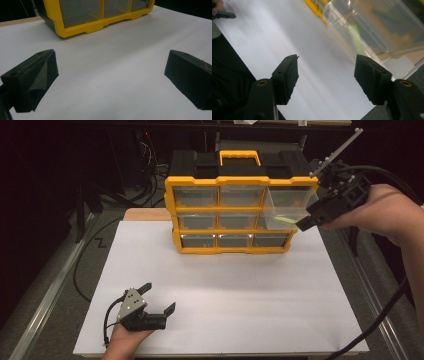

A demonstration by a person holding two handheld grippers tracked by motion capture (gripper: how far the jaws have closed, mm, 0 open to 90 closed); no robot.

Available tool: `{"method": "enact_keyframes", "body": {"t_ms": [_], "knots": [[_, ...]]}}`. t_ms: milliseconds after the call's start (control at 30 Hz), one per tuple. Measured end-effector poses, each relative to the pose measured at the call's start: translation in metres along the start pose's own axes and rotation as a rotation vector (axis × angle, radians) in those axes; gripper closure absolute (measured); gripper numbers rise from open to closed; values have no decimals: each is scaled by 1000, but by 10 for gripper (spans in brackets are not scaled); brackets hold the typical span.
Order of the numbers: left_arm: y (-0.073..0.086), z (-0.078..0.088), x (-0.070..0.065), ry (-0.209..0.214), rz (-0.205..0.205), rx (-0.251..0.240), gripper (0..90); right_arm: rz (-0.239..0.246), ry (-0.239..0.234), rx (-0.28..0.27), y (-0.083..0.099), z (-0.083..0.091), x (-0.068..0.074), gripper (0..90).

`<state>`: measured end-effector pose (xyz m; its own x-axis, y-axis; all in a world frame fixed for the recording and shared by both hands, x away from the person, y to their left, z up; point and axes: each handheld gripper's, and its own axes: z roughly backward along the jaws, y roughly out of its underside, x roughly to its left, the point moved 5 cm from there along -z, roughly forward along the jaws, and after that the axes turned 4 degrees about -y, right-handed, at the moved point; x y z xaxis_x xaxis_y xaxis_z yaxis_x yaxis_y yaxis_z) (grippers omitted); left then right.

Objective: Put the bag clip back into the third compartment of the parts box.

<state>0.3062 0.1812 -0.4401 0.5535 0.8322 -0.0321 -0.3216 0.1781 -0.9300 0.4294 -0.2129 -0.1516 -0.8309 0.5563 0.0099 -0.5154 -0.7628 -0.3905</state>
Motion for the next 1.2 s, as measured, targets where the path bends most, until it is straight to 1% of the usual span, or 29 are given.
{"method": "enact_keyframes", "body": {"t_ms": [33, 67, 100, 167, 233, 367, 467, 500, 633, 667, 700, 767, 867, 933, 1033, 1067, 1133, 1167, 1200], "knots": [[0, 0, 0, 0, 0, 0, 4, -4, -1, 0, 3, -1, 3, 319], [0, 0, 0, 0, 0, 1, 4, -10, -9, -3, 11, -5, 10, 282], [0, 0, 0, -1, -2, 3, 4, -10, -9, -3, 11, -5, 10, 282], [1, 0, 1, -6, -4, 7, 4, -19, -22, 7, 19, -12, 17, 245], [1, 0, 1, -8, -2, 11, 4, -23, -15, 14, 27, -20, 20, 198], [1, 1, 0, -5, -6, 14, 4, -39, -15, 22, 44, -43, 26, 111], [1, 1, -1, -7, -2, 9, 4, -55, -10, 28, 56, -64, 27, 14], [1, 1, -1, -8, -1, 8, 4, -64, -10, 32, 60, -72, 28, 0], [1, 2, -1, -12, -4, 10, 4, -91, -19, 42, 78, -108, 30, 0], [1, 2, -1, -12, -4, 11, 3, -91, -28, 43, 83, -120, 29, 0], [1, 1, -1, -12, -3, 11, 4, -96, -31, 46, 86, -127, 30, 0], [1, 2, -1, -12, -4, 14, 3, -93, -31, 54, 97, -149, 31, 0], [1, 1, -1, -8, 0, 15, 4, -81, -37, 71, 110, -177, 33, 0], [1, 1, 0, -10, -3, 14, 4, -87, -34, 84, 118, -195, 34, 0], [2, 1, 0, -12, -5, 16, 4, -105, -42, 89, 129, -220, 34, 0], [2, 1, 1, -12, -6, 19, 3, -117, -32, 89, 132, -227, 35, 0], [3, 1, 1, -14, -4, 23, 3, -114, -21, 76, 138, -239, 34, 0], [3, 0, 1, -13, -3, 28, 4, -129, -18, 59, 140, -245, 35, 0], [3, 0, 1, -12, 0, 29, 4, -129, -15, 37, 142, -249, 34, 0]]}}
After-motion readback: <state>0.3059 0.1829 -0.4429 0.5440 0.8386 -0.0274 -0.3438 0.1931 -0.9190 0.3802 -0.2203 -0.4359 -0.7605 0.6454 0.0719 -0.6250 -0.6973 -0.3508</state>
